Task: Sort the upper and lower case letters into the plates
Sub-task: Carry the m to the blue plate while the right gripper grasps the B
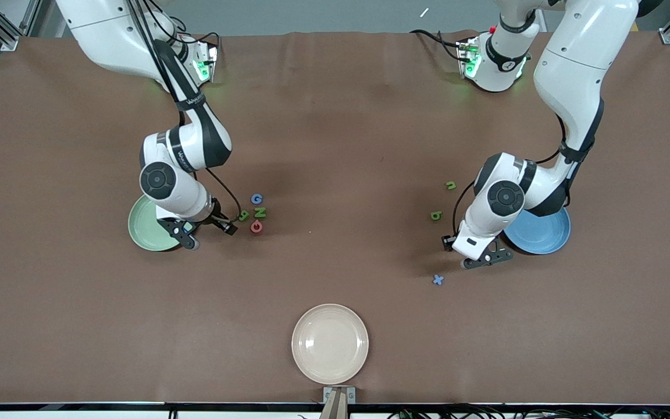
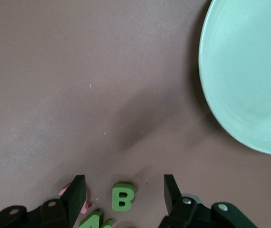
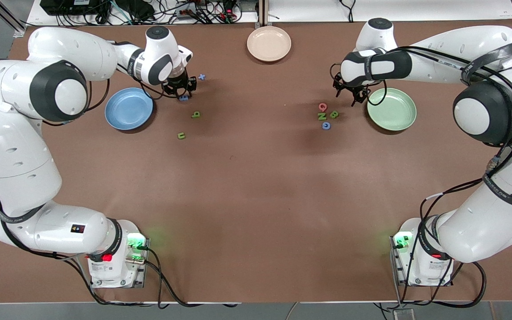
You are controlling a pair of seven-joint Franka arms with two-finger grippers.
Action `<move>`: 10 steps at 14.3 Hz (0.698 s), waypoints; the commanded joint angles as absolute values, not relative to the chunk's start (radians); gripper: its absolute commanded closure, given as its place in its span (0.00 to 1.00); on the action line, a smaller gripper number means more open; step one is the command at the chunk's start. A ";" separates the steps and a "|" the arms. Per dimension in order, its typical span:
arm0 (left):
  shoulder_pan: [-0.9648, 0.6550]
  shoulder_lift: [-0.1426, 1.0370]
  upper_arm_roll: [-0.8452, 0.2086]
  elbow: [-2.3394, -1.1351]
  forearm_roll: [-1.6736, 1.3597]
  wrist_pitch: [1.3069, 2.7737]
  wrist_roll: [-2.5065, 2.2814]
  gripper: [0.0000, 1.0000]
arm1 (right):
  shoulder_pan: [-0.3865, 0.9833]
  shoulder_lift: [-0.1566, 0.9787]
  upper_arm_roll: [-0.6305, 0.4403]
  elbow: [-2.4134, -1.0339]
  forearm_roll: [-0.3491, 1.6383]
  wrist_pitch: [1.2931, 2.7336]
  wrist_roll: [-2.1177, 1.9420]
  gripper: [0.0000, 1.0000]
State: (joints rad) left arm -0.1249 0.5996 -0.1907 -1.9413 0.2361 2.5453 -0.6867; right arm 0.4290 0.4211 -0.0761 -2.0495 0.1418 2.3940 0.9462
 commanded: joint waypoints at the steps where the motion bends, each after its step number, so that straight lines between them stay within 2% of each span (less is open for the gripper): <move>1: -0.120 0.600 -0.193 -1.956 0.259 2.571 -0.707 0.66 | 0.460 0.420 -0.086 -2.066 0.141 2.410 0.989 0.25; 4: -0.120 0.591 -0.193 -1.959 0.259 2.569 -0.707 0.77 | 0.475 0.420 -0.086 -2.094 0.141 2.448 1.012 0.25; 6: -0.110 0.560 -0.195 -1.962 0.261 2.553 -0.706 0.78 | 0.482 0.422 -0.086 -2.121 0.141 2.491 1.014 0.25; 10: -0.097 0.441 -0.196 -1.980 0.261 2.395 -0.678 0.78 | 0.498 0.442 -0.086 -2.152 0.143 2.557 1.014 0.27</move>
State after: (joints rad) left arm -0.1083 0.5389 -0.1912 -1.9385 0.2412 2.4675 -0.6859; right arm 0.4742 0.4337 -0.0762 -2.1277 0.1418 2.5184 0.9961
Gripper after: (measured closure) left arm 0.595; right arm 0.264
